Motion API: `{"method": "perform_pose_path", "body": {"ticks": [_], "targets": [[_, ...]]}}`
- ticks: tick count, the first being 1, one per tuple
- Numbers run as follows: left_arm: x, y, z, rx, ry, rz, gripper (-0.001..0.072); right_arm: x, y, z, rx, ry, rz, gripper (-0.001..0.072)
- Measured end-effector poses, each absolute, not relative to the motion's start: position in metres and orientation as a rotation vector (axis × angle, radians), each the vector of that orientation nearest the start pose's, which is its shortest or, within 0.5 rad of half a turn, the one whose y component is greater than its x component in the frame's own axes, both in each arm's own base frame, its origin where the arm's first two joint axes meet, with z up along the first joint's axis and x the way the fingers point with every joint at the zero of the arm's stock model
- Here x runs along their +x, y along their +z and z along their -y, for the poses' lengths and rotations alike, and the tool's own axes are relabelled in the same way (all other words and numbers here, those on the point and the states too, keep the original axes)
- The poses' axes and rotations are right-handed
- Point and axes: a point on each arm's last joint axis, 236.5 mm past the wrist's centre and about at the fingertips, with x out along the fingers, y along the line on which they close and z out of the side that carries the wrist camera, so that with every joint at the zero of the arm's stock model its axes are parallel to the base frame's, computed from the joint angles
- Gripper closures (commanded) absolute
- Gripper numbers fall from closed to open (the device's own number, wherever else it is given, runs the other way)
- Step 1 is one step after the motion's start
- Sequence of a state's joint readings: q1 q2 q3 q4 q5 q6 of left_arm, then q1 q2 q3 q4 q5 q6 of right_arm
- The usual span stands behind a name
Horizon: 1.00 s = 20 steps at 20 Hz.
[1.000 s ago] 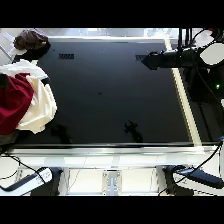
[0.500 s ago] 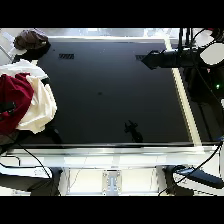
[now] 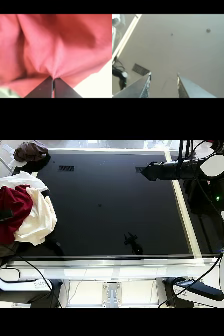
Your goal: Fold the shirts.
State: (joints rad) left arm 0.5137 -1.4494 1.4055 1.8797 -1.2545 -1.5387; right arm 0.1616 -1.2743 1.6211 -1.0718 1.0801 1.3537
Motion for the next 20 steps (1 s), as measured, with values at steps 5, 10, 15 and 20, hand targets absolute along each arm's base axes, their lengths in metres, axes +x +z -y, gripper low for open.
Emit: {"method": "perform_pose_path", "body": {"ticks": [5,10,15,20], "targets": [[0.369,0.16,-0.181,-0.056,0.42,-0.937,0.0699,0.438,0.259,-0.183,0.16,0.605,-0.645,0.0328],[0.383,0.288,0.038,-0.217,-0.26,-0.515,0.0687,0.41,0.304,-0.19,0.111,0.679,-0.62,0.0329],[0.341,0.315,0.169,-0.181,-0.68,-0.466,-0.0011,0.375,0.346,-0.177,-0.01,0.682,-0.592,0.0328],[0.379,0.272,0.09,-0.034,-0.315,-0.558,-0.0004,0.371,0.341,-0.129,-0.141,0.5,-0.626,0.0329]]}}
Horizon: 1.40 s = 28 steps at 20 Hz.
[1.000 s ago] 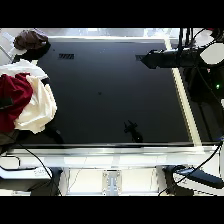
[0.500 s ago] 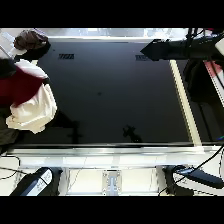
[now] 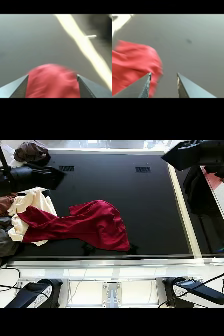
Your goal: Fold the shirts.
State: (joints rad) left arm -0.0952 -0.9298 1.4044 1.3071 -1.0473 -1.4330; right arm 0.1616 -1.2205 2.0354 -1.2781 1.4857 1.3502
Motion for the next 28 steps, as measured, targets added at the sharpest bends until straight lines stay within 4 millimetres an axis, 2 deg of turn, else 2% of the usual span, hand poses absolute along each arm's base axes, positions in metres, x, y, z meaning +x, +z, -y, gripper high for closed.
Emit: {"method": "perform_pose_path", "body": {"ticks": [1,2,4,6,8,10,12,13,16,20,22,25,28], "targets": [[0.387,0.256,0.047,-0.018,-0.149,-0.611,0.0,0.374,0.329,-0.113,-0.174,0.435,-0.666,0.0329],[0.39,0.241,-0.005,-0.01,0.047,-0.663,0.0,0.378,0.315,-0.093,-0.205,0.364,-0.712,0.0329],[0.381,0.221,-0.092,-0.032,0.355,-0.738,0.0,0.384,0.278,-0.056,-0.225,0.239,-0.829,0.0328],[0.362,0.191,-0.152,-0.102,0.56,-0.833,0.0001,0.386,0.235,-0.034,-0.189,0.176,-0.944,0.0327],[0.342,0.159,-0.189,-0.178,0.674,-0.927,0.0001,0.39,0.184,-0.034,-0.109,0.194,-1.035,0.0327],[0.329,0.127,-0.201,-0.266,0.684,-1.012,0.0001,0.398,0.135,-0.05,0.002,0.251,-1.087,0.0327],[0.318,0.103,-0.204,-0.322,0.662,-1.085,0.0001,0.408,0.097,-0.073,0.132,0.314,-1.124,0.0327],[0.314,0.092,-0.202,-0.343,0.639,-1.118,0.0002,0.413,0.078,-0.087,0.198,0.361,-1.149,0.0327],[0.305,0.067,-0.19,-0.402,0.575,-1.191,0.0002,0.427,0.038,-0.125,0.378,0.49,-1.196,0.0327],[0.318,0.038,-0.154,-0.56,0.442,-1.216,0.0001,0.442,0.003,-0.149,0.518,0.546,-1.226,0.0326],[0.318,0.022,-0.144,-0.612,0.419,-1.25,0.0001,0.444,-0.008,-0.159,0.529,0.567,-1.235,0.0326],[0.315,0.006,-0.148,-0.648,0.463,-1.272,0.0002,0.447,-0.014,-0.173,0.509,0.601,-1.218,0.0327],[0.327,0.003,-0.155,-0.667,0.493,-1.213,0.0002,0.453,-0.016,-0.182,0.483,0.613,-1.184,0.0326]]}}
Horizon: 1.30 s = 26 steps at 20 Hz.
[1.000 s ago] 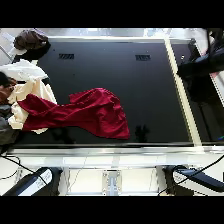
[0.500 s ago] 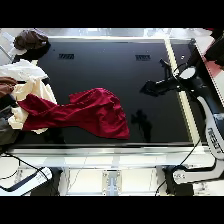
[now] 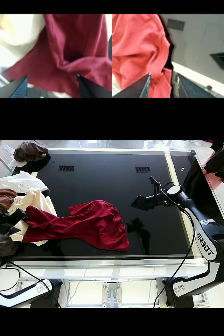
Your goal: Fold the shirts.
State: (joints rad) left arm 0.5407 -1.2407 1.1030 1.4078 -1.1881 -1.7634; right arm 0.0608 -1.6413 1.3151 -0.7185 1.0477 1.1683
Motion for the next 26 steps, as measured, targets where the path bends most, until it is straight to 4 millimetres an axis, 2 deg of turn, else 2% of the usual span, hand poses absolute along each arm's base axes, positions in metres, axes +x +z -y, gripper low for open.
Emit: {"method": "perform_pose_path", "body": {"ticks": [3,7,10,11,13,14,15,16,20,26], "targets": [[0.345,-0.002,-0.153,-0.711,0.483,-1.164,0.0002,0.459,-0.017,-0.186,0.464,0.613,-1.152,0.0327],[0.351,-0.021,-0.151,-0.777,0.51,-1.186,0.0003,0.464,-0.017,-0.188,0.453,0.608,-1.13,0.0327],[0.35,-0.033,-0.156,-0.805,0.564,-1.198,0.001,0.467,-0.013,-0.188,0.448,0.609,-1.114,0.0328],[0.351,-0.036,-0.158,-0.817,0.58,-1.191,0.0086,0.47,-0.01,-0.189,0.445,0.61,-1.105,0.0328],[0.358,-0.039,-0.16,-0.829,0.59,-1.169,0.0533,0.475,-0.003,-0.189,0.438,0.613,-1.081,0.0329],[0.362,-0.04,-0.161,-0.833,0.592,-1.156,0.0632,0.478,0.001,-0.19,0.434,0.614,-1.07,0.0328],[0.366,-0.041,-0.16,-0.833,0.59,-1.146,0.0634,0.48,0.003,-0.191,0.427,0.616,-1.064,0.0329],[0.37,-0.043,-0.16,-0.839,0.59,-1.137,0.0695,0.48,0.003,-0.191,0.413,0.615,-1.063,0.0329],[0.375,-0.051,-0.157,-0.845,0.589,-1.138,0.0698,0.475,-0.02,-0.196,0.365,0.609,-1.12,0.0329],[0.377,-0.053,-0.157,-0.846,0.588,-1.135,0.0699,0.461,-0.077,-0.225,0.336,0.637,-1.244,0.0329]]}}
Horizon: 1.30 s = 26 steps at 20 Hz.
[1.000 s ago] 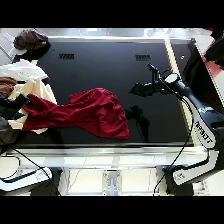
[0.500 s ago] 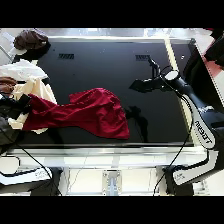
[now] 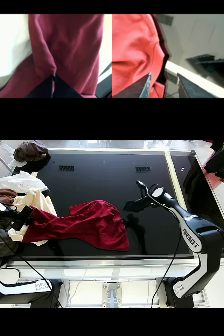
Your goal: Fold the shirts.
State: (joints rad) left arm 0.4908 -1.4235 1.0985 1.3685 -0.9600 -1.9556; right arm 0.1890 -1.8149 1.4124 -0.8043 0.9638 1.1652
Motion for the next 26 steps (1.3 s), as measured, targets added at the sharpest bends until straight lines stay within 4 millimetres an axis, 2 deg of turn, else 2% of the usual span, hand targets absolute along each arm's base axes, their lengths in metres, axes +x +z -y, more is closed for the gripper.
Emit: {"method": "perform_pose_path", "body": {"ticks": [3,7,13,14,16,17,19,20,21,23,25,26], "targets": [[0.378,-0.053,-0.158,-0.83,0.577,-1.136,0.0698,0.467,-0.092,-0.236,0.333,0.65,-1.262,0.0329],[0.379,-0.053,-0.158,-0.819,0.57,-1.135,0.0698,0.473,-0.098,-0.245,0.341,0.664,-1.267,0.0338],[0.379,-0.053,-0.158,-0.813,0.566,-1.136,0.0698,0.465,-0.104,-0.262,0.378,0.72,-1.304,0.035],[0.379,-0.053,-0.158,-0.813,0.566,-1.136,0.0698,0.464,-0.105,-0.266,0.377,0.733,-1.307,0.0398],[0.379,-0.053,-0.158,-0.813,0.566,-1.136,0.0698,0.461,-0.108,-0.276,0.36,0.755,-1.314,0.0697],[0.379,-0.053,-0.158,-0.813,0.566,-1.136,0.0699,0.46,-0.106,-0.28,0.353,0.769,-1.313,0.0698],[0.381,-0.046,-0.16,-0.8,0.557,-1.121,0.0699,0.467,-0.091,-0.289,0.348,0.798,-1.279,0.0699],[0.385,-0.037,-0.162,-0.776,0.54,-1.099,0.0699,0.47,-0.08,-0.289,0.332,0.815,-1.266,0.07],[0.39,-0.021,-0.165,-0.734,0.514,-1.065,0.0699,0.476,-0.062,-0.288,0.313,0.837,-1.24,0.07],[0.403,0.032,-0.171,-0.624,0.453,-0.954,0.0699,0.487,-0.011,-0.278,0.258,0.863,-1.169,0.07],[0.409,0.106,-0.174,-0.508,0.405,-0.798,0.0699,0.488,0.053,-0.26,0.184,0.875,-1.099,0.07],[0.407,0.148,-0.173,-0.459,0.391,-0.707,0.07,0.483,0.094,-0.25,0.142,0.878,-1.048,0.07]]}}
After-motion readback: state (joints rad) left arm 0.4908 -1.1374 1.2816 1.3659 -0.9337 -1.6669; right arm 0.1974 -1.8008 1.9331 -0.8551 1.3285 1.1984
